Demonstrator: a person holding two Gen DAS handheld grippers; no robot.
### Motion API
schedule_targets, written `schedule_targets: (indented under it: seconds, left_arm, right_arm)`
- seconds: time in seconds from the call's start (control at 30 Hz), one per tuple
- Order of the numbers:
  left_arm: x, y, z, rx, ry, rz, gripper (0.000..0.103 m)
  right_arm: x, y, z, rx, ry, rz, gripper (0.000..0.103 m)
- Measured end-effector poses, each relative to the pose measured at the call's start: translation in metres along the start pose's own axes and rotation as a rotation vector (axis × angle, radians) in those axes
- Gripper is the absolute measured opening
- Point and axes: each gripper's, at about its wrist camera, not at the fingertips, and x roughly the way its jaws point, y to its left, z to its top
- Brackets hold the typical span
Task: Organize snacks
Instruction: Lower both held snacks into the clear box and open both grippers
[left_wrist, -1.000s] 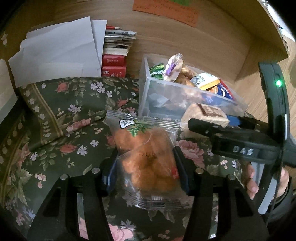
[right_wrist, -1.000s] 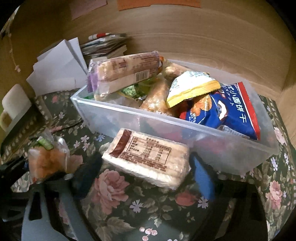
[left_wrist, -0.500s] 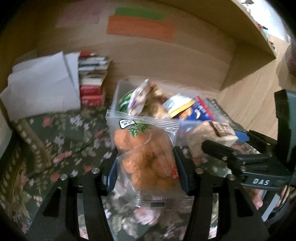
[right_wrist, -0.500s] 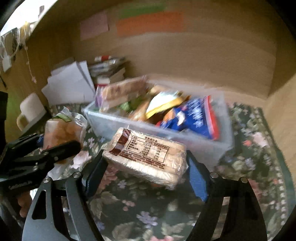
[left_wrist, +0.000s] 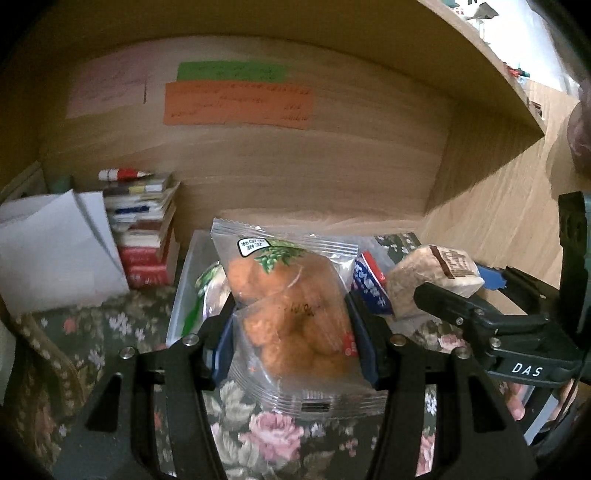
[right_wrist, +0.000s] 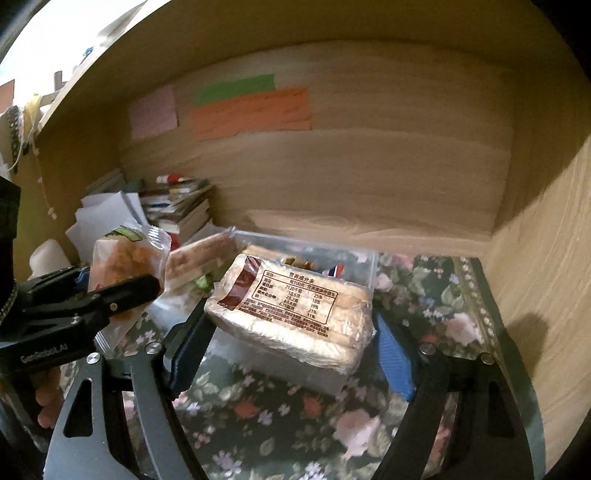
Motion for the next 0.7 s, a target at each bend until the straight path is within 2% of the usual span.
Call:
schedule_targets:
  seconds: [0.33, 0.7]
  left_arm:
    - [0.040, 0.003, 0.022, 0.009, 0.032, 0.011, 0.055]
    - [0.082, 0.008, 0.028, 0.031, 0.075, 0.038, 0.057]
  right_arm:
    - [0.034, -0.006, 0.028, -0.032, 0.000, -0.039, 0.079]
    - [0.090, -0.027, 0.036, 0.021, 0.076, -0.087, 0.079]
